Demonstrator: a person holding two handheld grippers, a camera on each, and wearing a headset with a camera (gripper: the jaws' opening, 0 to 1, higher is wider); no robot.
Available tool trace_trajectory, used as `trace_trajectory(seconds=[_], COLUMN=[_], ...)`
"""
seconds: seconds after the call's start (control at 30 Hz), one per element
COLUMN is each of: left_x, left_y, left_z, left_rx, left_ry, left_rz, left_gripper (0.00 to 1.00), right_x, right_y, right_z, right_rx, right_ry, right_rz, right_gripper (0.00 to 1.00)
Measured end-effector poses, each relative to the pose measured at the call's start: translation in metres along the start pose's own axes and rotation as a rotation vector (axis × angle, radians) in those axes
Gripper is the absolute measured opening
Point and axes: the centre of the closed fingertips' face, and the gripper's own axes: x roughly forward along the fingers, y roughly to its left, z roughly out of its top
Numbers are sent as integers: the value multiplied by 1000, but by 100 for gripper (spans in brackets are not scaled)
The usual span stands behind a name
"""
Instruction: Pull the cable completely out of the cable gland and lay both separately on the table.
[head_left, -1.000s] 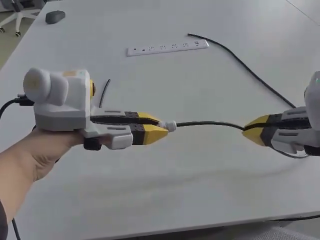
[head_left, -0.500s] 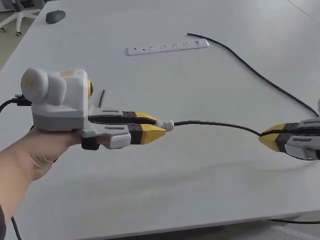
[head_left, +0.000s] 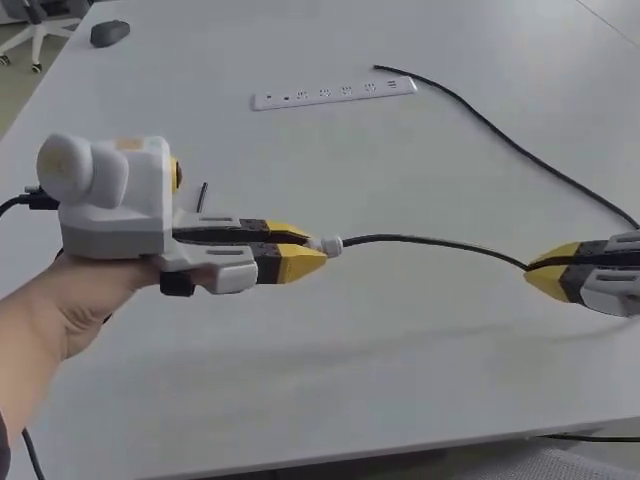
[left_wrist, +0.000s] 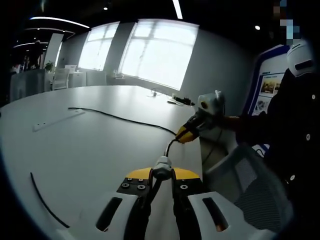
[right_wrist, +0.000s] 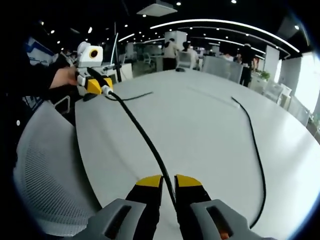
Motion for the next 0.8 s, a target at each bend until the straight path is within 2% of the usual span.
trace_trajectory(seconds=[0.03, 0.07, 0.17, 0.3, 0.43, 0.5, 0.63, 0.7, 0.77, 0.8], left_x=[0, 1, 3, 7, 9, 9, 10, 10, 10, 10], left_y=[0, 0, -3, -6, -8, -9, -11, -13, -14, -14], left_z=[0, -1, -1, 1, 2, 2, 2, 2, 2, 1], left_rx=[6, 8, 8, 11, 22, 22, 24, 29, 30, 29], left_ry=[3, 6, 7, 5, 8, 12, 14, 15, 19, 21], left_rz=[2, 1, -6, -15, -19, -22, -27, -27, -31, -33], left_gripper=[15, 15, 15, 15, 15, 15, 15, 15, 15, 15], right_x=[0, 0, 3, 10, 21, 27, 40, 44, 50, 53], right_y=[0, 2, 16, 48, 74, 85, 99, 103, 106, 106], right_z=[6, 7, 26, 57, 82, 88, 97, 99, 102, 101], right_rx=[-7, -8, -51, -93, -194, -219, -306, -313, -362, -408], right_ry=[-17, -7, -32, -93, -101, -93, -78, -70, -66, -56], right_rz=[-6, 2, 40, 144, 198, 235, 260, 273, 271, 268], right_gripper=[18, 21, 19, 21, 22, 22, 21, 19, 19, 19])
